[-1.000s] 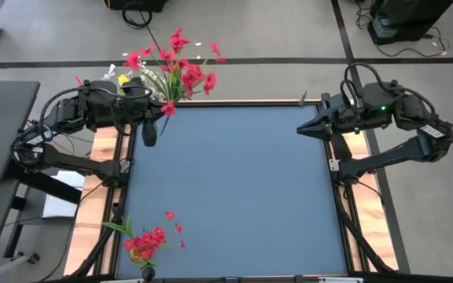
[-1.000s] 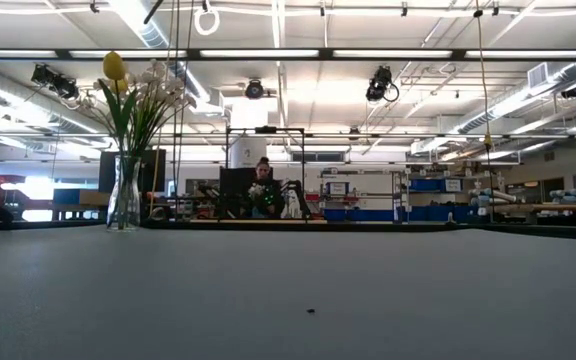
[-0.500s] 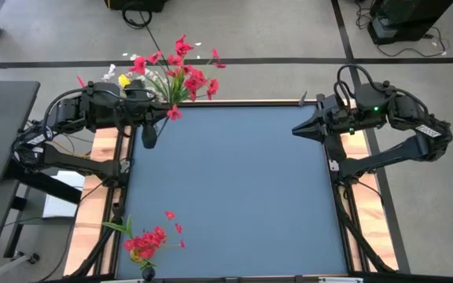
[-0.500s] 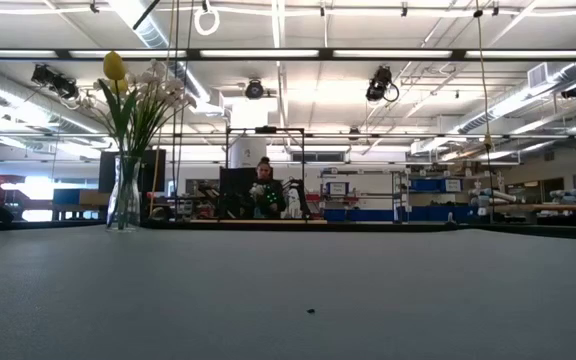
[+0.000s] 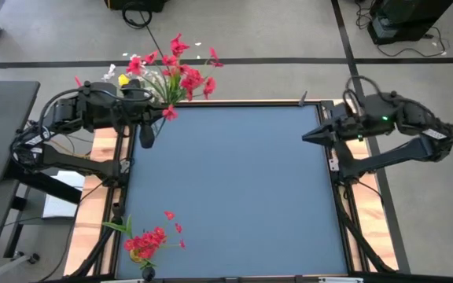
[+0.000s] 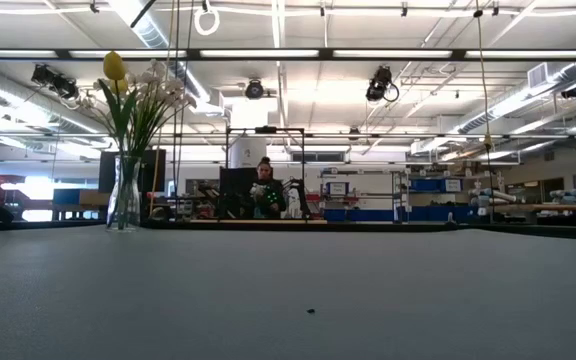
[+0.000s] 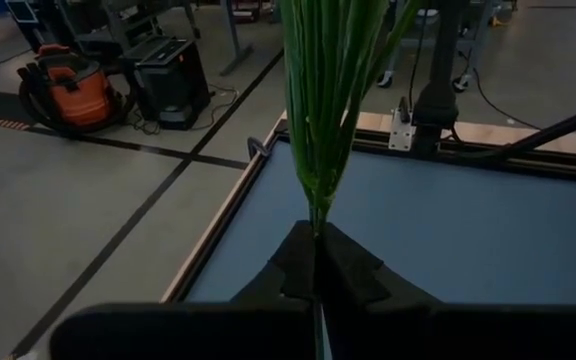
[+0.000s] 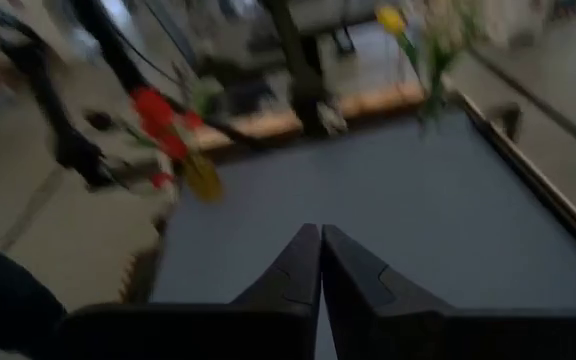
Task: Sort flowers into vase by color
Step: Put the red flowers into the yellow vase
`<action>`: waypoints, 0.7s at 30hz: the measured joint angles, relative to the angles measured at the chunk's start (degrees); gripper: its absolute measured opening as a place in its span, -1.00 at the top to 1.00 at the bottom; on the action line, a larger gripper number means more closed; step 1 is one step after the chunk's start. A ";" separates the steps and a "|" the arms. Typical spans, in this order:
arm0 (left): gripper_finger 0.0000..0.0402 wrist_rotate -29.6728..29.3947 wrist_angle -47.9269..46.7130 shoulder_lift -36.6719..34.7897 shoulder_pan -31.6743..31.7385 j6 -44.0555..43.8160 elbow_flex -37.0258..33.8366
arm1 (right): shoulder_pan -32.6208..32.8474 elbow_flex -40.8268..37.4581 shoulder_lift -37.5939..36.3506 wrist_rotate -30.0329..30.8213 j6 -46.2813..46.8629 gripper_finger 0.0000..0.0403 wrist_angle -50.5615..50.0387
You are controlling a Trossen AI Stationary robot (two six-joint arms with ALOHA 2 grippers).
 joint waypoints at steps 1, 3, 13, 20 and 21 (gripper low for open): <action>0.95 0.00 -0.14 -0.05 0.00 -0.11 0.00 | 0.51 -1.92 -1.58 0.25 0.13 0.89 2.89; 0.95 0.00 -0.15 -0.09 0.00 -0.15 0.00 | 1.15 -5.52 -4.49 0.38 0.20 0.90 7.66; 0.95 0.00 -0.09 -0.08 0.45 0.83 0.00 | 1.33 -12.84 -10.74 -0.74 4.61 0.61 11.49; 0.95 0.08 -0.42 -0.08 1.11 0.98 0.00 | 1.33 -12.90 -10.70 0.72 4.78 0.20 11.77; 0.95 0.28 -0.79 -0.08 1.11 0.98 0.00 | 1.33 -12.90 -10.70 0.65 4.77 0.18 11.78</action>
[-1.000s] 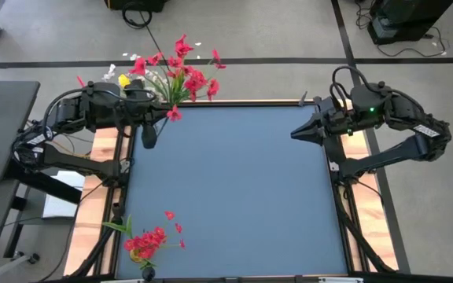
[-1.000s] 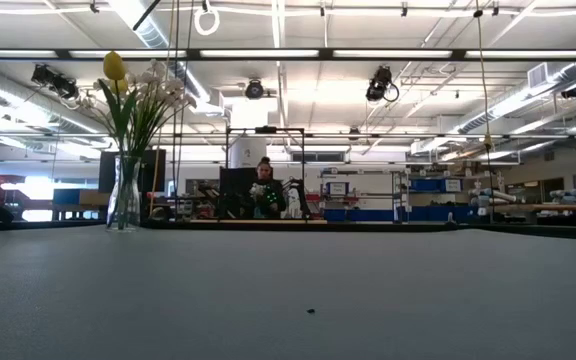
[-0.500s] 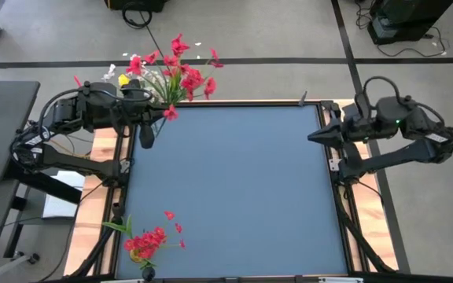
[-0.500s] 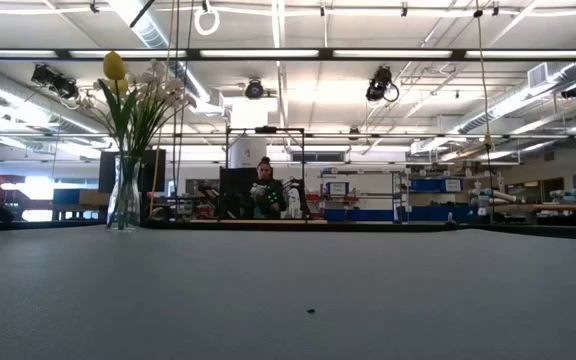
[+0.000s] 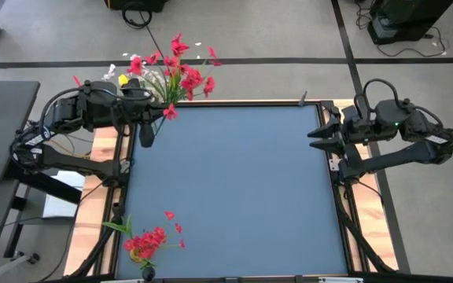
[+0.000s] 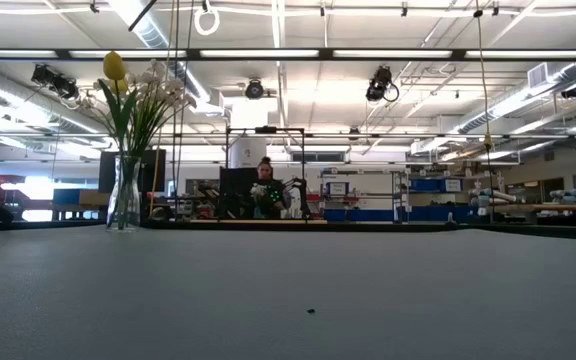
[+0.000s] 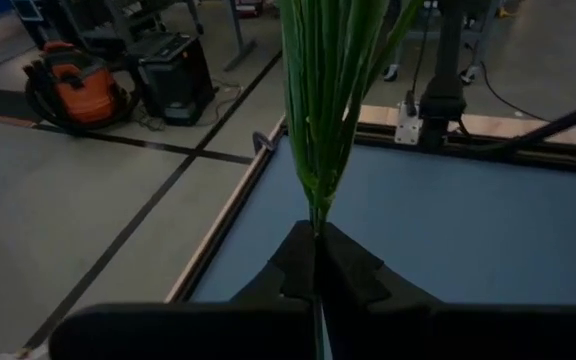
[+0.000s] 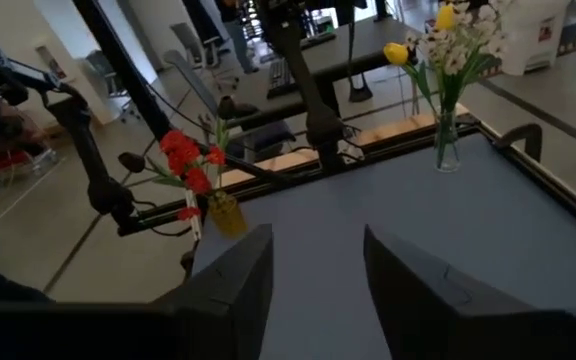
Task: Sort flowers into vase by color
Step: Put the red flowers into the yellow vase
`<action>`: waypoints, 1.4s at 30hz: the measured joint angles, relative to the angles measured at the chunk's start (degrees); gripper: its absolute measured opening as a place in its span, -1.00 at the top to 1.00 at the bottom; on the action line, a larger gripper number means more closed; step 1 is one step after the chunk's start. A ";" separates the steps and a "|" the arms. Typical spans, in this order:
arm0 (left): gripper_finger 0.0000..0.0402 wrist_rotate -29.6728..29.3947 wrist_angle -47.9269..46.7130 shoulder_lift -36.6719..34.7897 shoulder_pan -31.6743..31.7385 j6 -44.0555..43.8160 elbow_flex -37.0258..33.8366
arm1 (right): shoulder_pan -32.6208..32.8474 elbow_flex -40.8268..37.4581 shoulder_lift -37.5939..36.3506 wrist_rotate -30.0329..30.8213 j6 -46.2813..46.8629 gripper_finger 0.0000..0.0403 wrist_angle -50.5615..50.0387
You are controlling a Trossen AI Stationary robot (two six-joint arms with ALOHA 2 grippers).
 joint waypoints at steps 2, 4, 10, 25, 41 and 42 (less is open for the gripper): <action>0.95 0.69 -0.62 -0.17 -0.02 0.02 -0.01 | 0.00 0.00 0.00 -0.94 -0.02 0.17 0.01; 0.95 1.69 -0.62 -0.45 -0.02 0.13 -0.02 | 0.00 0.00 -0.04 -1.87 0.37 0.17 -0.01; 0.95 5.24 -1.70 -3.24 -0.02 0.38 -0.02 | 0.00 0.00 0.04 -4.47 0.11 0.17 -0.02; 0.99 16.38 -21.89 -18.11 -0.11 7.09 -0.02 | 0.00 0.00 0.04 -4.49 -0.07 0.17 -0.02; 0.99 71.18 -20.56 -31.46 0.02 10.09 -8.00 | -0.02 0.00 0.04 -4.49 -0.07 0.17 -0.02; 0.99 73.54 -20.17 -31.93 0.07 10.19 -8.99 | -0.02 0.00 0.04 -4.49 -0.07 0.17 -0.02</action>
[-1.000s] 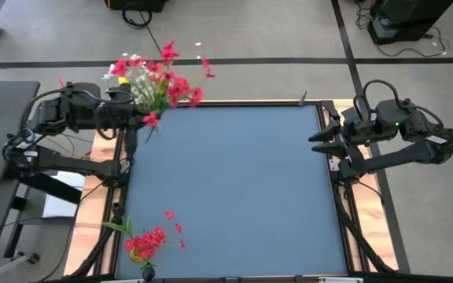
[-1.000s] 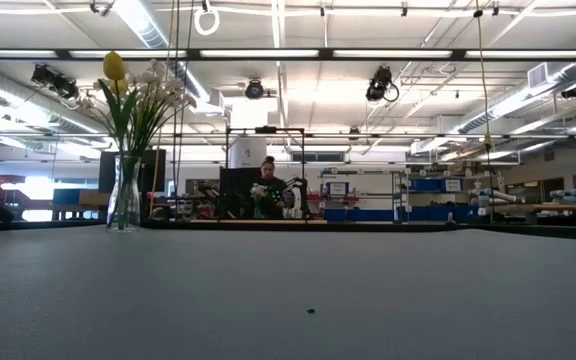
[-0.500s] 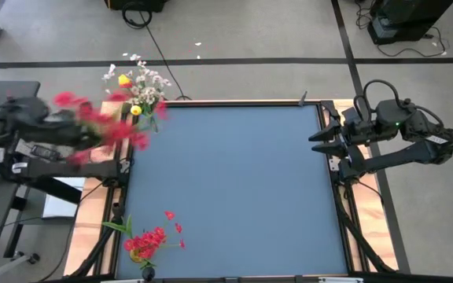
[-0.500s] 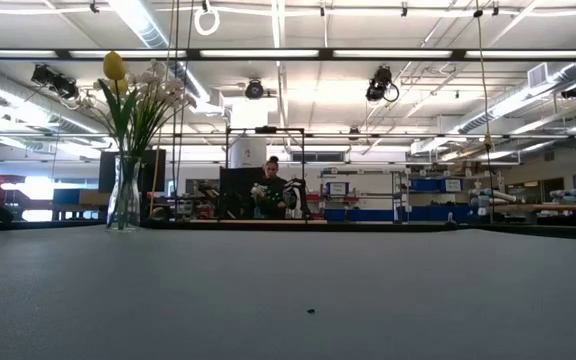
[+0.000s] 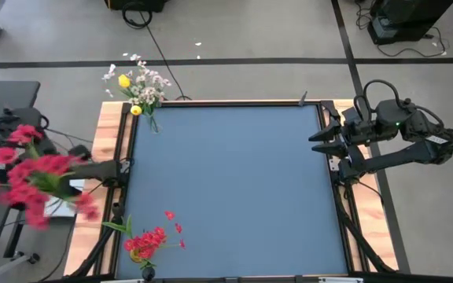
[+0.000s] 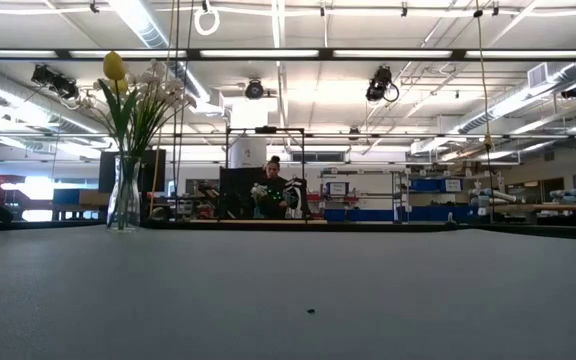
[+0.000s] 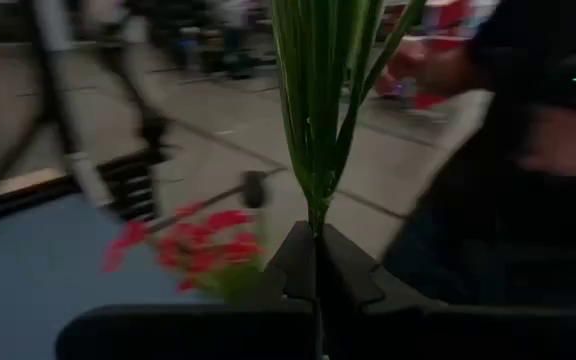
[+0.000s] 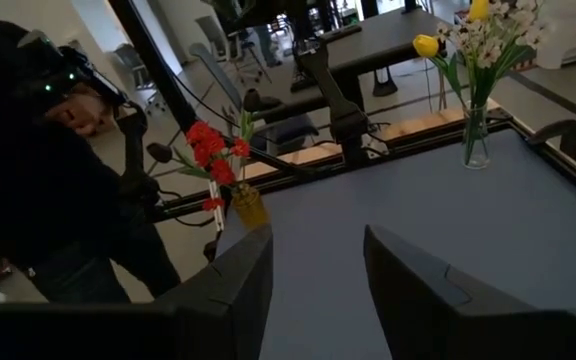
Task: Sort flowers into vase by color
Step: Put the red flowers into the yellow vase
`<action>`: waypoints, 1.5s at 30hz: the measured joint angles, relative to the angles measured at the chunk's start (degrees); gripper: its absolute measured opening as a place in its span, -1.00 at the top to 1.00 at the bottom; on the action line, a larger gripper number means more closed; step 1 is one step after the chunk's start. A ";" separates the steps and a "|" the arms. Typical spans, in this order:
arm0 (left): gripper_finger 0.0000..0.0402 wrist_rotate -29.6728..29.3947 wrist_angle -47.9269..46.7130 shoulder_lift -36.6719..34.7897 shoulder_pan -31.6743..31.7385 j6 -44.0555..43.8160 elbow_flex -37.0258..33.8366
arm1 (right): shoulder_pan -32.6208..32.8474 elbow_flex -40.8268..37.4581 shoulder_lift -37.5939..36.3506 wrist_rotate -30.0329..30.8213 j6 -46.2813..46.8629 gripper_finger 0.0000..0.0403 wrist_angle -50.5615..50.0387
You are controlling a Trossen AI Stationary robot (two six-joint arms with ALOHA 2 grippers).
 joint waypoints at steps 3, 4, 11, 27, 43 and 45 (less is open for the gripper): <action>1.00 8.61 0.24 -1.28 0.01 3.93 -3.45 | 0.00 0.00 0.00 0.00 0.00 0.17 0.00; 1.00 10.73 0.47 -1.61 0.01 5.23 -4.79 | 0.01 0.00 0.00 -0.01 0.00 0.17 -0.01; 1.00 8.63 10.38 -2.21 -3.66 2.16 -15.14 | 0.00 0.00 0.00 -0.02 0.00 0.17 -0.01; 1.00 1.31 42.94 6.09 -15.98 -19.25 -23.88 | 0.00 0.00 0.00 -0.02 0.00 0.17 0.00; 0.99 -21.01 46.19 14.68 -38.23 -26.65 -23.59 | 0.00 0.00 0.00 -0.02 0.01 0.17 0.00; 0.99 -21.73 45.47 12.72 -40.98 -27.64 -23.59 | 0.00 0.00 0.00 -0.02 0.00 0.17 0.00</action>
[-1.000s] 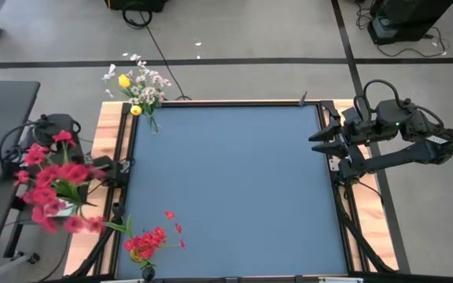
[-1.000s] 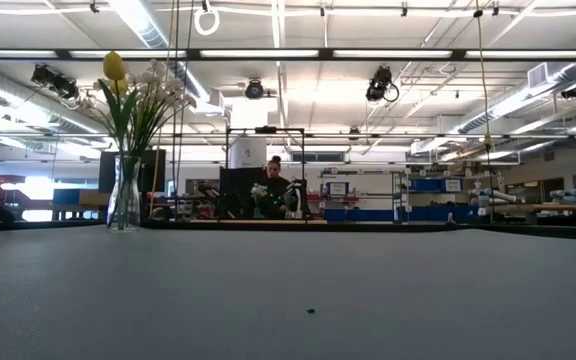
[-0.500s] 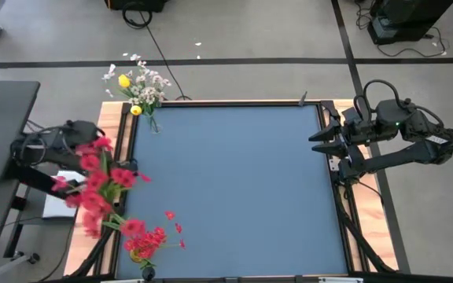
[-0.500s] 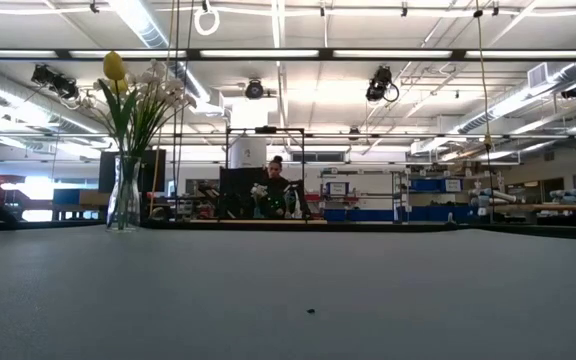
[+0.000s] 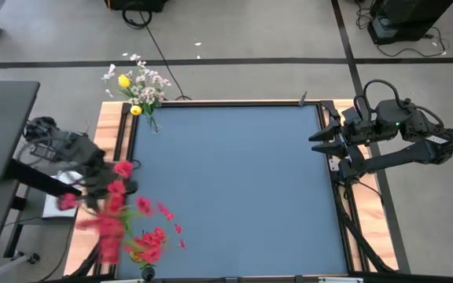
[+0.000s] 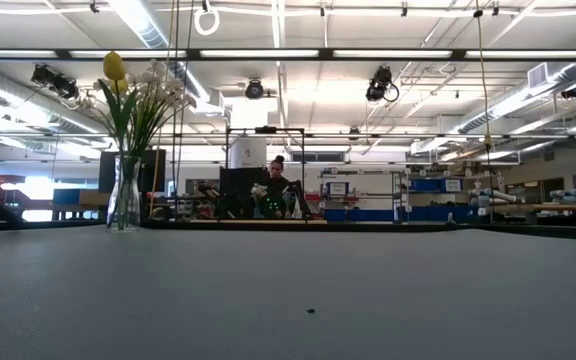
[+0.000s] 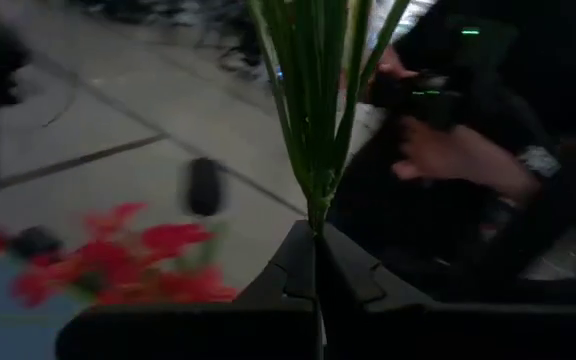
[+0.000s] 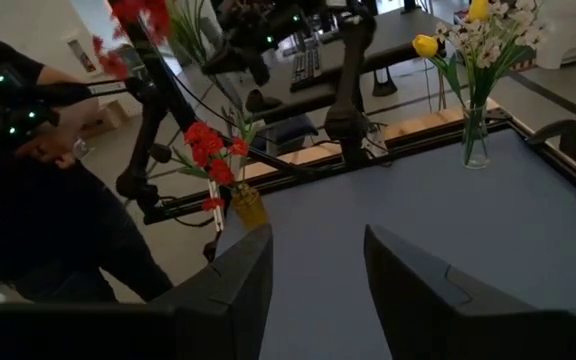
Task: Sort flowers into vase by color
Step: Put the red flowers into the yellow vase
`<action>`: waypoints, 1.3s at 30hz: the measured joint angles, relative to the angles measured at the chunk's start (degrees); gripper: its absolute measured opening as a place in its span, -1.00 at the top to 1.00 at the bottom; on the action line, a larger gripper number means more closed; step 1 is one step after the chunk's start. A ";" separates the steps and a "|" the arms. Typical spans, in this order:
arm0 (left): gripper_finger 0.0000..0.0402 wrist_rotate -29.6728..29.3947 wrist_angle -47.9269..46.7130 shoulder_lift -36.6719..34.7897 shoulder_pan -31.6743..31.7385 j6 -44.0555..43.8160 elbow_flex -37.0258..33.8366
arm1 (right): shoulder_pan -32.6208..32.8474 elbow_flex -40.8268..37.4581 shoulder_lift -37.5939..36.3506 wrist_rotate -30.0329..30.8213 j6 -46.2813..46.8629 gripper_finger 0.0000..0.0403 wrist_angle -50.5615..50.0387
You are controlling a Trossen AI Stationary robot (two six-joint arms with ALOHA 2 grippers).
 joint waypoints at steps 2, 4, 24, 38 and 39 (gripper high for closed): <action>0.99 -0.11 0.01 -2.72 -3.71 0.22 0.00 | 0.00 0.00 0.00 0.00 0.00 0.17 0.00; 0.98 -1.84 0.04 -5.38 -8.13 1.45 0.02 | 0.00 0.00 0.00 0.00 0.00 0.17 0.00; 0.97 -46.28 8.38 3.49 -39.24 15.34 -0.19 | 0.00 0.00 0.00 0.00 0.01 0.17 0.00; 0.97 -101.25 21.91 11.49 -64.76 14.23 -7.72 | 0.00 0.00 0.00 0.01 0.01 0.17 0.00; 0.97 -103.41 21.64 12.31 -65.51 13.49 -7.75 | 0.00 0.00 0.00 0.02 0.01 0.17 0.00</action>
